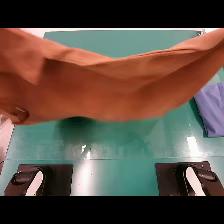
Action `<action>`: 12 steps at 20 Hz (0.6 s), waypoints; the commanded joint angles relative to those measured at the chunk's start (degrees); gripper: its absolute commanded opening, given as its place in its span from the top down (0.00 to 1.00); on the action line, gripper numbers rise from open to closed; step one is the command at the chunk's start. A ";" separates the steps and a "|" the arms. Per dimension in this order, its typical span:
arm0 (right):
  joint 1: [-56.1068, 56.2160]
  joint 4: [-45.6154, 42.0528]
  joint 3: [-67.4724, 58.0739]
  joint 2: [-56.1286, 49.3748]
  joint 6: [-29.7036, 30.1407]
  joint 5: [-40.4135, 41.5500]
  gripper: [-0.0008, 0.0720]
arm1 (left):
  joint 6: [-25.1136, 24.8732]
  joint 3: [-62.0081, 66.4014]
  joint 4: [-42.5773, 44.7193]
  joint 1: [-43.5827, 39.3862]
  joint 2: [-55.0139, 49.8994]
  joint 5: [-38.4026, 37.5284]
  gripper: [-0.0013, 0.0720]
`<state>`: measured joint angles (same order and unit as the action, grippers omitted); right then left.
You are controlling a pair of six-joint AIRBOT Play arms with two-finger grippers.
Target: Fold the shirts.
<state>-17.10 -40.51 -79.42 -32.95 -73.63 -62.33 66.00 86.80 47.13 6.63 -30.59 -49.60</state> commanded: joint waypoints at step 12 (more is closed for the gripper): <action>0.00 -0.15 -12.22 -6.69 -0.04 -11.65 0.97 | -5.64 1.42 1.33 0.02 0.24 -7.13 0.95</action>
<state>-17.10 -40.69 -91.48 -35.66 -73.69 -68.36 60.69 93.03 48.47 6.63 -30.24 -54.19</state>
